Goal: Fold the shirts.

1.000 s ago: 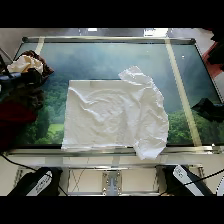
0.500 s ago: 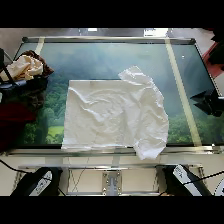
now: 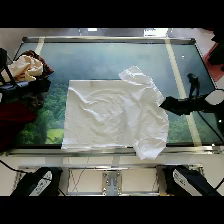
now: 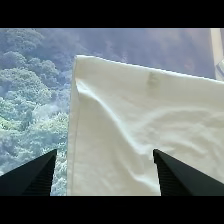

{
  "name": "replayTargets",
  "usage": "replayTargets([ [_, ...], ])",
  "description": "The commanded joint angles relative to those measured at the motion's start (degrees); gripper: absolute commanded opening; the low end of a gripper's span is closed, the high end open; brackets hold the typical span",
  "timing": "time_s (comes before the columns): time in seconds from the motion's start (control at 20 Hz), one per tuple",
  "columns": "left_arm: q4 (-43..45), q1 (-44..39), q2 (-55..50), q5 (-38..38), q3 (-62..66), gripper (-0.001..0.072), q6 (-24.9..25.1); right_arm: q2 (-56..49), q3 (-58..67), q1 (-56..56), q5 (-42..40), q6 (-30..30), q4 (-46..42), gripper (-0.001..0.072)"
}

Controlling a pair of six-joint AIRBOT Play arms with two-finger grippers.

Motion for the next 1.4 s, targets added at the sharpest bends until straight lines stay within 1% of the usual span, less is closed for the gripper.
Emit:
replayTargets([
  [0.0, -0.28, 0.04, 0.04, -1.75, -0.02, 0.0696, 1.14, 0.07, -5.25, 5.22, 1.75, 7.82, -11.63, 0.0440],
  [0.05, -0.31, 0.02, 0.04, -2.14, -0.02, 0.0696, 1.22, 0.24, -6.78, 5.33, 2.40, 8.15, -11.91, 0.0440],
  [0.2, -0.28, 0.02, 0.04, -2.80, -0.04, 0.0696, 1.84, 1.55, -11.87, 5.33, 0.74, 11.78, -13.79, 0.0439],
  [0.4, -0.31, 0.04, 0.04, -5.07, -0.04, 0.0696, 2.58, 2.49, -18.97, 5.33, 1.20, 13.00, -13.79, 0.0439],
  [0.55, -0.28, 0.04, 0.04, -5.29, -0.04, 0.0696, 2.58, 2.56, -22.75, 5.33, 0.96, 13.35, -13.75, 0.0439],
  [0.7, -0.31, 0.04, 0.04, -5.33, -0.04, 0.0695, 2.58, 2.56, -23.08, 5.33, 1.38, 13.73, -17.57, 0.0439],
  [0.9, -0.31, 0.04, 0.04, -5.35, -0.04, 0.0696, 2.56, 2.56, -23.10, 5.31, 4.02, 15.04, -24.52, 0.0440],
  [0.95, -0.31, 0.04, 0.04, -5.33, -0.04, 0.0696, 2.56, 2.56, -23.50, 5.31, 2.58, 15.72, -22.86, 0.0440],
  [1.0, -0.31, 0.04, 0.04, -5.33, -0.04, 0.0696, 2.56, 2.56, -24.39, 5.27, -0.35, 15.39, -18.64, 0.0441],
  [1.1, -0.52, 0.02, 0.04, -5.46, -0.04, 0.0695, 2.56, 2.56, -27.04, 5.27, -7.48, 12.61, -7.89, 0.0441],
  [1.15, -0.50, 0.04, 0.04, -5.77, -0.04, 0.0696, 2.56, 2.56, -28.04, 5.25, -9.55, 11.63, -4.98, 0.0441],
  [1.35, -0.31, 0.04, 0.04, -7.74, -0.04, 0.0695, 3.43, 2.56, -28.68, 1.73, -6.99, 11.26, -5.88, 0.0445],
])
